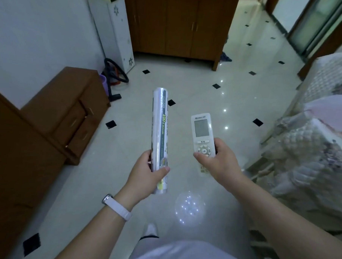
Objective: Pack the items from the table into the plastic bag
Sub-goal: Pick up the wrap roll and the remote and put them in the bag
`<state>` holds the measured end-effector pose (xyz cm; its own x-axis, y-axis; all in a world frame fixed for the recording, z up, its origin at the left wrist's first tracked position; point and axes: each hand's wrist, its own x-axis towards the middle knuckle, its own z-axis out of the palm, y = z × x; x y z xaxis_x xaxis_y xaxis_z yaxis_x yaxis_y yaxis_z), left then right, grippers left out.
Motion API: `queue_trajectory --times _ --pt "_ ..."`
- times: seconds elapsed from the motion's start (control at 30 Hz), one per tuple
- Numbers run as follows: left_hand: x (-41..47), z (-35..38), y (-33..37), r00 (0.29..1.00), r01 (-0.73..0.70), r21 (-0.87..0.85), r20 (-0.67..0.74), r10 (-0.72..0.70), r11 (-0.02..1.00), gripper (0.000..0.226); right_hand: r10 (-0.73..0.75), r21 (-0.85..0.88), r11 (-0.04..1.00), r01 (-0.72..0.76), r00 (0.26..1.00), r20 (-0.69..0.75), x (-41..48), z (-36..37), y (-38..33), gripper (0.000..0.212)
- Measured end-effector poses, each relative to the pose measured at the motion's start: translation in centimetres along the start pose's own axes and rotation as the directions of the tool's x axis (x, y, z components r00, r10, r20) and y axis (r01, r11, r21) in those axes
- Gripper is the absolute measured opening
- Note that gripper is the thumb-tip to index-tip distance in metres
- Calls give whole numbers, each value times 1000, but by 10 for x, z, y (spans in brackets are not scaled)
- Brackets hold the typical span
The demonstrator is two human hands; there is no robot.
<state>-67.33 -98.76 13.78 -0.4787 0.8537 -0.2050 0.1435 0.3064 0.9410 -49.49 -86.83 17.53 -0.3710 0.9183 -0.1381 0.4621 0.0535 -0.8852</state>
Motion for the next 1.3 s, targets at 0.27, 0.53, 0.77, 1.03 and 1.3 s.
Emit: queue_trajectory --times 0.27,0.53,0.77,1.03,1.3 --pt "132 -22 32 984 -93 -11 151 94 996 37 49 52 998 -40 982 -184 86 12 -30 24" --pt "253 31 59 956 -97 -70 272 113 993 43 177 58 984 -167 907 -382 168 -21 0 25" --pt "367 96 92 946 -18 -69 322 39 997 48 262 223 956 -192 898 -353 295 -60 31 23" --pt "500 168 176 926 -80 -61 366 97 995 46 229 224 963 -148 891 -392 426 -154 20 25" --pt "597 242 212 865 -71 -80 492 101 994 56 273 215 957 -195 855 -441 510 -208 34 25"
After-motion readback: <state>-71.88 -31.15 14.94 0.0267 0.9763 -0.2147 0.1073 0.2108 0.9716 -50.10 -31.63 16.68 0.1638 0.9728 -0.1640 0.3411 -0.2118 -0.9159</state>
